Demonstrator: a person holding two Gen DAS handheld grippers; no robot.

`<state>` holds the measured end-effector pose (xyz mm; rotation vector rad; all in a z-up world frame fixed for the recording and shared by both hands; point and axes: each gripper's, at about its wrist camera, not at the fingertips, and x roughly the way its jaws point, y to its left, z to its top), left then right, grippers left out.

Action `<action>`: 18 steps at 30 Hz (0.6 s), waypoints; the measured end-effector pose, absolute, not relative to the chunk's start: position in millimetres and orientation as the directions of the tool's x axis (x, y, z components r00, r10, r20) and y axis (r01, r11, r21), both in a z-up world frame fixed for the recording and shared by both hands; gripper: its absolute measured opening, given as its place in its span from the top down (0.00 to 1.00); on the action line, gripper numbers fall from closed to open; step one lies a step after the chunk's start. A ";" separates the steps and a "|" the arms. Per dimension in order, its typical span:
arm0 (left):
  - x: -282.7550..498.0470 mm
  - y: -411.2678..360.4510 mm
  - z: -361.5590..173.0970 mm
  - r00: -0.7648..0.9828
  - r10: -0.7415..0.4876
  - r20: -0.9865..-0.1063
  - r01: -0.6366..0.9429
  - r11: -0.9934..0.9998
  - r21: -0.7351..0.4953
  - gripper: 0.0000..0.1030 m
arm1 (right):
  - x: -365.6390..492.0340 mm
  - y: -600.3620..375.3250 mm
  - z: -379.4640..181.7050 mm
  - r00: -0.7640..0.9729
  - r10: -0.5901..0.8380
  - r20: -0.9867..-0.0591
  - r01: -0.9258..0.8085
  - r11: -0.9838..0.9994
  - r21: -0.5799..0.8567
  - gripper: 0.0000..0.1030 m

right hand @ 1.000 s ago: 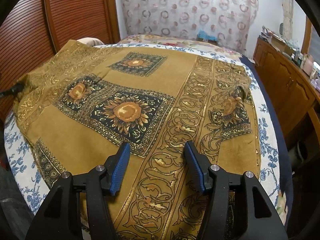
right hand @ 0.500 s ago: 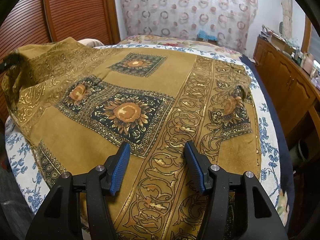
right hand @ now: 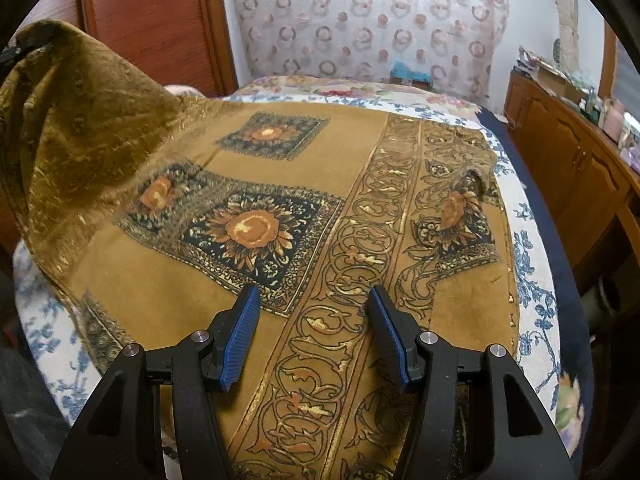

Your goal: Fold small clothes

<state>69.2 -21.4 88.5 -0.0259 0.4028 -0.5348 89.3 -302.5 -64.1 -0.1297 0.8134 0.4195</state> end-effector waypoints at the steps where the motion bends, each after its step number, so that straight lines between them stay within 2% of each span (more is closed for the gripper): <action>1: 71.8 -28.7 90.6 0.775 -0.513 -0.368 0.505 0.854 -0.127 0.98 | 88.8 -306.6 -61.0 0.617 0.313 -0.722 -0.403 0.914 0.053 0.44; 12: 77.9 -101.4 108.5 0.701 -0.593 -0.397 0.606 0.788 -0.107 0.97 | 65.7 -335.0 0.0 0.722 0.306 -0.620 -0.358 0.933 0.043 0.44; 15: 81.3 -113.7 99.3 0.660 -0.610 -0.439 0.631 0.767 -0.116 0.89 | 61.1 -338.1 8.0 0.738 0.308 -0.600 -0.357 0.933 0.040 0.44; 17: 81.7 -120.1 90.7 0.643 -0.607 -0.466 0.640 0.761 -0.108 0.74 | 60.2 -337.7 10.4 0.743 0.309 -0.594 -0.355 0.934 0.042 0.44; 18: 80.6 -123.5 88.3 0.643 -0.601 -0.476 0.639 0.763 -0.100 0.71 | 60.7 -337.6 10.7 0.744 0.310 -0.592 -0.355 0.934 0.042 0.44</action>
